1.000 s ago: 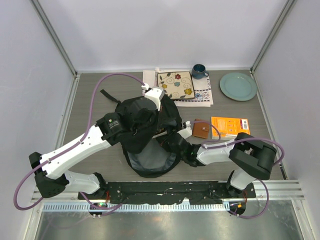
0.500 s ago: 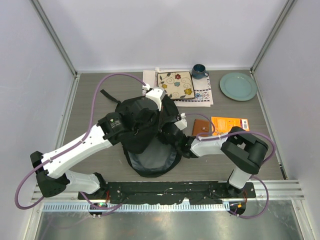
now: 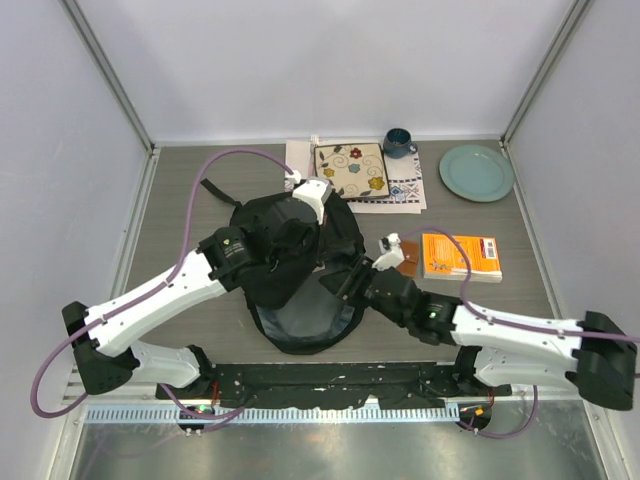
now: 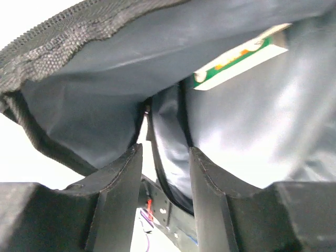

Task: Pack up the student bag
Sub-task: Place the book in the student bag, then pick up the book from the center of the board.

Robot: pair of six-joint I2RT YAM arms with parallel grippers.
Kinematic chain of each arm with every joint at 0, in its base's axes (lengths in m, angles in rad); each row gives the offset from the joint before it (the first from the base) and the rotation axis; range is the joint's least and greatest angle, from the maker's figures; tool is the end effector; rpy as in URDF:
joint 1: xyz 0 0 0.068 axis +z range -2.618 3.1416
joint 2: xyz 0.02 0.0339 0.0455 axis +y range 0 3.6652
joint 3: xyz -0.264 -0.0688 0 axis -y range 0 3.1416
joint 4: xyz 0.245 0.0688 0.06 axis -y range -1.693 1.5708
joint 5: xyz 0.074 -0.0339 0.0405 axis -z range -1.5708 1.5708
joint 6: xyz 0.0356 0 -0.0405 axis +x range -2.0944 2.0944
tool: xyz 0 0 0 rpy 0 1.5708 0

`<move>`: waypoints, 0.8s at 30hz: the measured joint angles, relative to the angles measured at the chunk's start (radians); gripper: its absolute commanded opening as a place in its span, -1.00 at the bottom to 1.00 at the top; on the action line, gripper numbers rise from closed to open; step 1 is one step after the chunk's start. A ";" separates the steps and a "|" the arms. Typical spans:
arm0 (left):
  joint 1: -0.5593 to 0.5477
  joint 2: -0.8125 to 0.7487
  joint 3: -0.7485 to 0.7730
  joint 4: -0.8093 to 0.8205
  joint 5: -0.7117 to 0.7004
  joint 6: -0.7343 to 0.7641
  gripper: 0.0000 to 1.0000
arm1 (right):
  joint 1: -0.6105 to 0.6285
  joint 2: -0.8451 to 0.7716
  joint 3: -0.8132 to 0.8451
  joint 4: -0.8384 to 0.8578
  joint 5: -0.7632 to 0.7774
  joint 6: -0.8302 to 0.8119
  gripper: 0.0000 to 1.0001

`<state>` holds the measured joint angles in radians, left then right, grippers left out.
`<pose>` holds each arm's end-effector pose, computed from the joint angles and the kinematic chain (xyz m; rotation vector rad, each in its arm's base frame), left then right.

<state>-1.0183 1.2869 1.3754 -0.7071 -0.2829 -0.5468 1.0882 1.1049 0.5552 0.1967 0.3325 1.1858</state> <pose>0.1517 -0.2271 0.3856 0.3593 2.1923 -0.5818 0.1229 0.2096 0.2353 0.3454 2.0708 1.1722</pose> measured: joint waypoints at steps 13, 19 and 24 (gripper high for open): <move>0.000 0.000 -0.021 0.008 0.014 -0.017 -1.00 | 0.008 -0.400 -0.163 -0.491 0.167 0.036 0.36; 0.000 0.000 -0.040 0.015 0.024 -0.031 -1.00 | 0.008 -0.292 -0.151 -0.492 0.167 0.024 0.34; 0.000 0.000 -0.056 0.018 0.034 -0.047 -1.00 | 0.002 -0.138 -0.131 -0.459 0.157 0.014 0.17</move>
<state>-1.0183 1.2869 1.3193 -0.6895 -0.2489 -0.5941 1.0904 0.9672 0.4240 -0.2626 0.4896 1.2003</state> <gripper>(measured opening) 0.009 0.636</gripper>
